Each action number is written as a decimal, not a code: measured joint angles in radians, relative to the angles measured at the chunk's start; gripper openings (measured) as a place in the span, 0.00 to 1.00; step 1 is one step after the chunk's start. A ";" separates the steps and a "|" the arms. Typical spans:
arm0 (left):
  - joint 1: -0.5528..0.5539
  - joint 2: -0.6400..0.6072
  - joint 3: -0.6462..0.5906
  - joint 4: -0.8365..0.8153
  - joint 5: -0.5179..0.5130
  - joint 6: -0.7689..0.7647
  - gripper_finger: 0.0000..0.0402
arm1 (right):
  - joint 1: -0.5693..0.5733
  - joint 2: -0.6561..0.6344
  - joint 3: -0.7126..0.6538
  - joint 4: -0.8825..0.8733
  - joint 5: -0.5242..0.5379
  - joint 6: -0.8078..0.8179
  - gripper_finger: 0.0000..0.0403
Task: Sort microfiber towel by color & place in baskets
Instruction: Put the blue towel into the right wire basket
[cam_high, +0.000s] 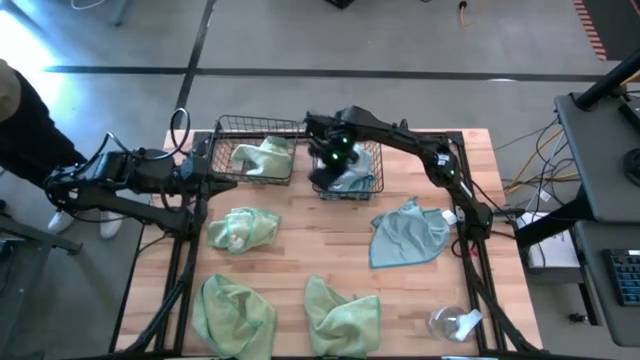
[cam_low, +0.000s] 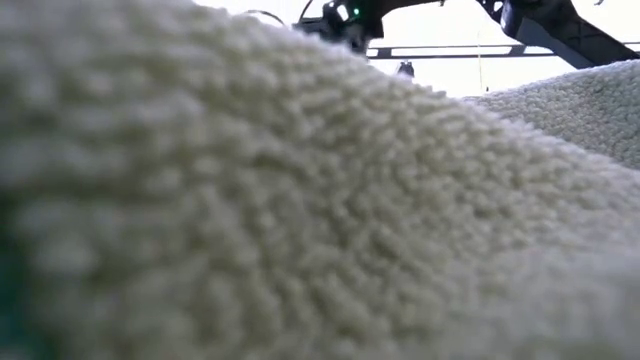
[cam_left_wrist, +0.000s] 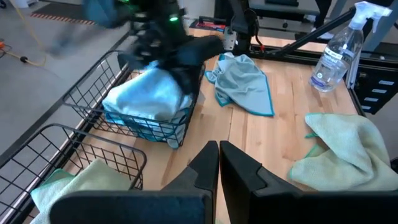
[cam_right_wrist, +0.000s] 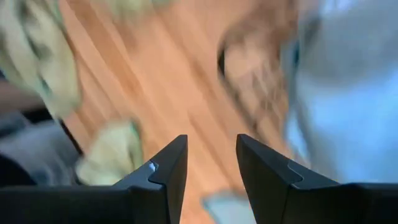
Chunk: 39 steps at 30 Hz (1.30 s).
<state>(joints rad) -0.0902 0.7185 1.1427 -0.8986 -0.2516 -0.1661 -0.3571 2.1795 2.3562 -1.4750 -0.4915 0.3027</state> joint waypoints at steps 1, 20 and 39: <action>0.000 0.001 0.000 0.000 0.000 0.000 0.00 | 0.012 -0.004 0.000 -0.054 0.012 -0.011 0.33; 0.000 0.006 -0.001 0.000 0.000 0.097 0.00 | 0.232 -0.147 -0.004 -0.096 0.206 0.250 0.32; 0.000 -0.061 0.001 -0.038 0.000 0.184 0.00 | 0.483 -0.215 -0.004 -0.097 0.204 0.730 0.31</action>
<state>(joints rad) -0.0902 0.6574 1.1439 -0.9368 -0.2516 0.0177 0.1256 1.9642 2.3524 -1.5716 -0.2871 1.0323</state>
